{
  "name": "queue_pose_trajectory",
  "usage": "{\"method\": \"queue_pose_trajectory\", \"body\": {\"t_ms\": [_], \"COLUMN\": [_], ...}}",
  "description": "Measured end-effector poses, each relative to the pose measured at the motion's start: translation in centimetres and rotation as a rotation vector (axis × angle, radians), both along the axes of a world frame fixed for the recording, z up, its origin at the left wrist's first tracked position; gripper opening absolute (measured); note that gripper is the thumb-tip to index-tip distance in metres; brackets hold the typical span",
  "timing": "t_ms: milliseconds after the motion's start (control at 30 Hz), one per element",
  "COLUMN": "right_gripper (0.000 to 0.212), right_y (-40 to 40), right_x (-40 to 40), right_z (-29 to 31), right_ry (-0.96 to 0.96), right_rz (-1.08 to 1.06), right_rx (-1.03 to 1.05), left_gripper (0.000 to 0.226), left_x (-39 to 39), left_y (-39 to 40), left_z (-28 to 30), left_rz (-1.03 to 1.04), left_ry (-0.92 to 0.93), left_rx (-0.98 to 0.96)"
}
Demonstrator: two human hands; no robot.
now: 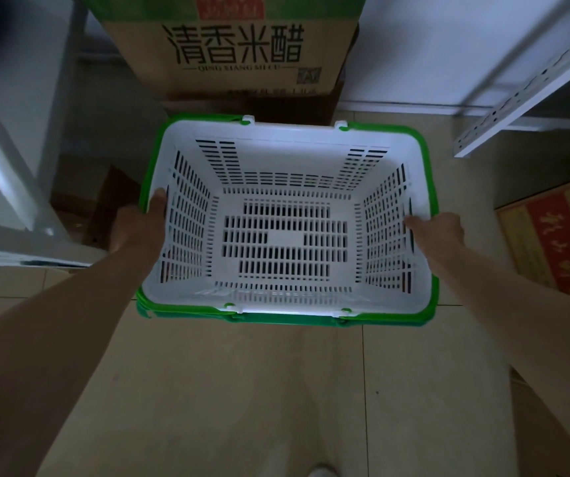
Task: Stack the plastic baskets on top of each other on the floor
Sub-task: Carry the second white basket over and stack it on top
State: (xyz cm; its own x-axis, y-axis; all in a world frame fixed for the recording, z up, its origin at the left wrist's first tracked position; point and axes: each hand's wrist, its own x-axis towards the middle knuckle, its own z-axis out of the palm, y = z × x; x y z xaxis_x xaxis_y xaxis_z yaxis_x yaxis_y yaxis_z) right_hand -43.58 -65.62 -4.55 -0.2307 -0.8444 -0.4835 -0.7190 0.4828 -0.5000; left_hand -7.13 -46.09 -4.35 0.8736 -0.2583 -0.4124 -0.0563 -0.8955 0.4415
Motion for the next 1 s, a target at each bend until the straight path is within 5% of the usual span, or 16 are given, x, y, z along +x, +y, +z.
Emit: {"method": "queue_pose_trajectory", "body": {"t_ms": [567,800,1000], "right_gripper": [0.048,0.065,0.057], "right_y": [0.2,3.5,8.0], "right_x": [0.1,-0.7,1.3], "right_z": [1.5,3.0,5.3], "right_ry": [0.035,0.239,0.504], "right_rz": [0.083,0.193,0.382], "right_rx": [0.082,0.054,-0.243], "left_gripper": [0.071,0.061,0.044], "left_x": [-0.3,-3.8,-9.6], "left_y": [0.4,3.1,3.2], "left_z": [0.6,1.8,4.9], "left_rz": [-0.114,-0.243,-0.361], "left_ry": [-0.072,-0.371,-0.33], "left_rx": [0.07,-0.018,-0.197]}}
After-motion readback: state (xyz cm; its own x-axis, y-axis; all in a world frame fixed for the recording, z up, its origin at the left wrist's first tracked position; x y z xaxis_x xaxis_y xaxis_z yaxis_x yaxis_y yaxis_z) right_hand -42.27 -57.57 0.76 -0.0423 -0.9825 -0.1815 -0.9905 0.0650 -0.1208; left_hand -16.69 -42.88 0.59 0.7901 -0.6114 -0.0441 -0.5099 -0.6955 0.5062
